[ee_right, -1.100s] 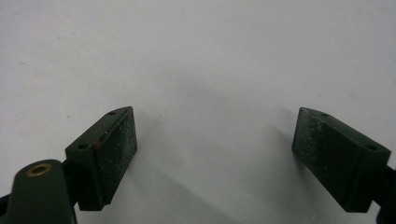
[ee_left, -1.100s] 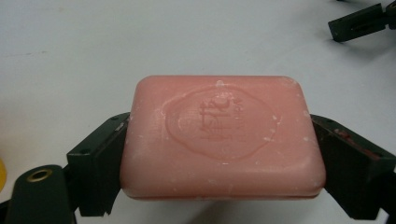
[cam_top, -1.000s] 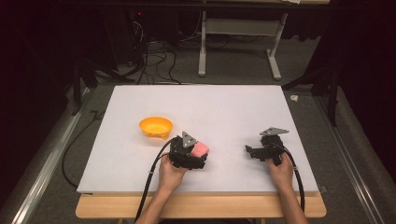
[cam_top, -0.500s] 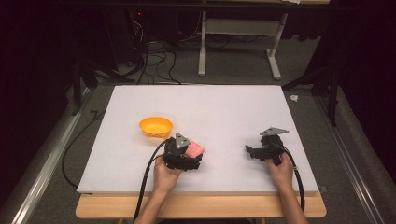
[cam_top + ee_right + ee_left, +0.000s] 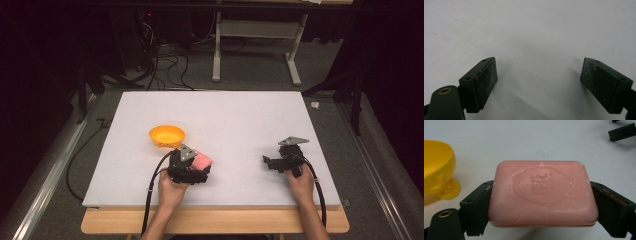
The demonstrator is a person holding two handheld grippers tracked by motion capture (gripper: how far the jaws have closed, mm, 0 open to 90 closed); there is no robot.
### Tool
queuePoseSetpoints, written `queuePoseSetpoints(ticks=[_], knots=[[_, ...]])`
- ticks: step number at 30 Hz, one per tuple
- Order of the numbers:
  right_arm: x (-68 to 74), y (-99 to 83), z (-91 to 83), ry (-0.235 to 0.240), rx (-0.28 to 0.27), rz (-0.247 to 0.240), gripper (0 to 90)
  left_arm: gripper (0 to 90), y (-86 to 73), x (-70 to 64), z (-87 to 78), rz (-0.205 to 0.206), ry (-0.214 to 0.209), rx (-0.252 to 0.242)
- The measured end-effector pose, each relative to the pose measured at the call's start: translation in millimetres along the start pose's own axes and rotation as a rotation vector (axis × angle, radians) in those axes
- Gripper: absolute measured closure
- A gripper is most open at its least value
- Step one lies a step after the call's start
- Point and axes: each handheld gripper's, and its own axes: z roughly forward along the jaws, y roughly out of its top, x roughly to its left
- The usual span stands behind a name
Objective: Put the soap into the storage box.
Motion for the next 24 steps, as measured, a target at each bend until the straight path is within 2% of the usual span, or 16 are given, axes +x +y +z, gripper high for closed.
queuePoseSetpoints(ticks=[24], knots=[[0.0,0.0,0.0,0.000,0.000,0.000,14.6,13.5,-9.5,20.5,-23.5,-0.049,0.056,-0.027]])
